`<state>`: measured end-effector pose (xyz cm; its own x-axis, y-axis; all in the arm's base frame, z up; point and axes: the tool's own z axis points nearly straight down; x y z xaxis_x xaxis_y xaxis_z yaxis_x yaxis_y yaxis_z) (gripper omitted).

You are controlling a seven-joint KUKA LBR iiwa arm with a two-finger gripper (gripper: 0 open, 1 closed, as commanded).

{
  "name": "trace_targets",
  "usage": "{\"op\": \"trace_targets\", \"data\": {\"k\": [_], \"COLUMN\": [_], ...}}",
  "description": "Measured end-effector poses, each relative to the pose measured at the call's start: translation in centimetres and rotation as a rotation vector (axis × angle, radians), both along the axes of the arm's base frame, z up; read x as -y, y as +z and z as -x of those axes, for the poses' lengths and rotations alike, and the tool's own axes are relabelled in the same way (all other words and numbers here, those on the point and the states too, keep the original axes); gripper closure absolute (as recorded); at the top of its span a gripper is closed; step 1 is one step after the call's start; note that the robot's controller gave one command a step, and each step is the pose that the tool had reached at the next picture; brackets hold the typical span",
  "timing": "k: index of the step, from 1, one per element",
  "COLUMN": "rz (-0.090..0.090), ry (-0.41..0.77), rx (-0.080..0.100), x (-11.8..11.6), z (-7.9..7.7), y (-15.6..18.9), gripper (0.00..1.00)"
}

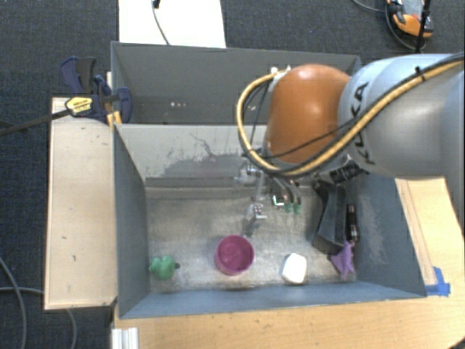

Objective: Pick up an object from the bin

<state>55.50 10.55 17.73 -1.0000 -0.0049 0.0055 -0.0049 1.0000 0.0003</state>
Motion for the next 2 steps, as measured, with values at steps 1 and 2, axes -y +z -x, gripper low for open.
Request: {"op": "trace_targets", "data": {"k": [1,2], "rz": [-0.001,-0.002], "ry": [-0.003,-0.026], "rx": [0.008,0.015], "x": [0.1,-1.7], "z": [-0.2,1.7], "y": [0.4,-4.1], "gripper": [0.00,0.00]}}
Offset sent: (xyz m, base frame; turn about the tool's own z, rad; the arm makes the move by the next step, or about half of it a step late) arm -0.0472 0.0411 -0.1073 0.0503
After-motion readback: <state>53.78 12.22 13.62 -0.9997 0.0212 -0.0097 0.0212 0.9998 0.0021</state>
